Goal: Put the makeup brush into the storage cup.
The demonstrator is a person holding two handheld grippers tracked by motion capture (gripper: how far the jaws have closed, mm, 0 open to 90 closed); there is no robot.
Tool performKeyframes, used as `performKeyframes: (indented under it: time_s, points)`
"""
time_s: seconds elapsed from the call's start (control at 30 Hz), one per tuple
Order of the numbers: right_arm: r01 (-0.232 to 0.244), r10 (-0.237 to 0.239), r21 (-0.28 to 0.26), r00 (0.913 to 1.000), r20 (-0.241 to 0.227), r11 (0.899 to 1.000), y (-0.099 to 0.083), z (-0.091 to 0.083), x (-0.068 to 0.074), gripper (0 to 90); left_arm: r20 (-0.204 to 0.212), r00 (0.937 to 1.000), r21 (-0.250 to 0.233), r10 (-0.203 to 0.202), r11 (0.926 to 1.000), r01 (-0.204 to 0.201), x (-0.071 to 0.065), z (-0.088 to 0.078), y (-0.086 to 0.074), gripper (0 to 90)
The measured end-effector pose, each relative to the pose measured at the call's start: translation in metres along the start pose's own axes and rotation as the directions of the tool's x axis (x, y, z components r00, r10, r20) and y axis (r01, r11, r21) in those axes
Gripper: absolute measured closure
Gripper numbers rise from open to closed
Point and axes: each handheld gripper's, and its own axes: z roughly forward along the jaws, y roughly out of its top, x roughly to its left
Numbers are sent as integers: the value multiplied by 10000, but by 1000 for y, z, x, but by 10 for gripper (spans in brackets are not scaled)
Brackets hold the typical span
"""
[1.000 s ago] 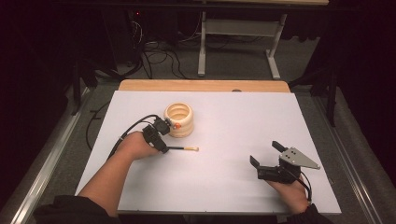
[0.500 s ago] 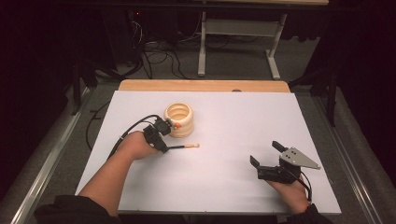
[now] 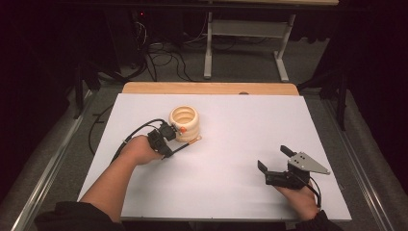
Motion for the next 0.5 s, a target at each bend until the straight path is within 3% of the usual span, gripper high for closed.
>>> performKeyframes:
  time_s: [0.5]
  points:
    - [8, -8, 28, 10000, -15, 10000, 0, 1, 1, 25, 12, 10000, -3, 92, 10000, -92, -1, 0, 0, 813]
